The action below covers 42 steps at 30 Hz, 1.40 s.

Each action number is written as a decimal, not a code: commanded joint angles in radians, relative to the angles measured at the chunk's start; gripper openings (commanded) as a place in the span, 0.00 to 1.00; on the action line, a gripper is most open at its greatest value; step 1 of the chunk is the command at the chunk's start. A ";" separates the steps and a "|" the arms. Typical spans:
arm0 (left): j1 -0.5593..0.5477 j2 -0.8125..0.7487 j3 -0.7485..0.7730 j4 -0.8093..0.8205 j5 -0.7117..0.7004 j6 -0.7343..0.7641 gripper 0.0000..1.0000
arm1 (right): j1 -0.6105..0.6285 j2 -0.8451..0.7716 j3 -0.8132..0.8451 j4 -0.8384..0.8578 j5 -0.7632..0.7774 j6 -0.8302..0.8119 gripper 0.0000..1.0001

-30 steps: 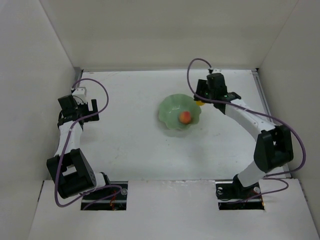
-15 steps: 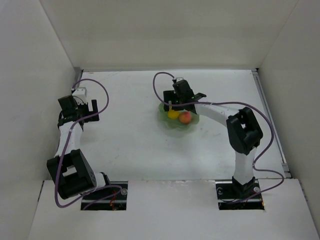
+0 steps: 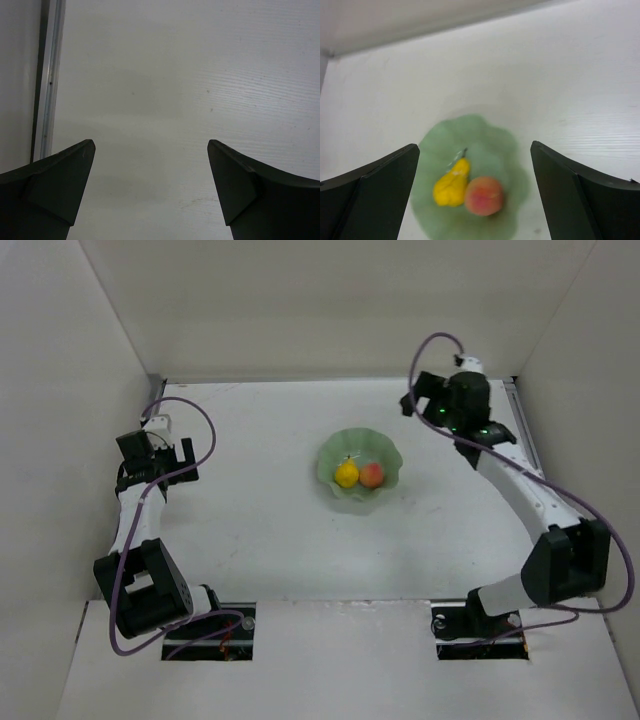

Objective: Place and organize the fake fruits in the fruit bowl

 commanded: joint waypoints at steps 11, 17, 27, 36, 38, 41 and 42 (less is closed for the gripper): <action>-0.007 -0.006 0.045 0.017 -0.042 -0.039 1.00 | -0.728 -0.274 -0.398 0.029 -0.107 0.187 1.00; -0.007 -0.006 0.051 0.008 -0.040 -0.063 1.00 | -0.745 -0.280 -0.415 0.075 -0.130 0.221 1.00; 0.004 -0.012 0.065 0.000 -0.036 -0.080 1.00 | -0.737 -0.269 -0.419 0.074 -0.137 0.205 1.00; 0.004 -0.011 0.072 -0.009 -0.033 -0.082 1.00 | -0.736 -0.259 -0.413 0.078 -0.148 0.205 1.00; 0.004 -0.011 0.074 -0.009 -0.033 -0.080 1.00 | -0.736 -0.257 -0.415 0.078 -0.148 0.205 1.00; 0.004 -0.009 0.078 -0.009 -0.033 -0.080 1.00 | -0.733 -0.254 -0.416 0.078 -0.148 0.205 1.00; 0.004 -0.007 0.081 -0.009 -0.033 -0.076 1.00 | -0.731 -0.254 -0.416 0.080 -0.148 0.205 1.00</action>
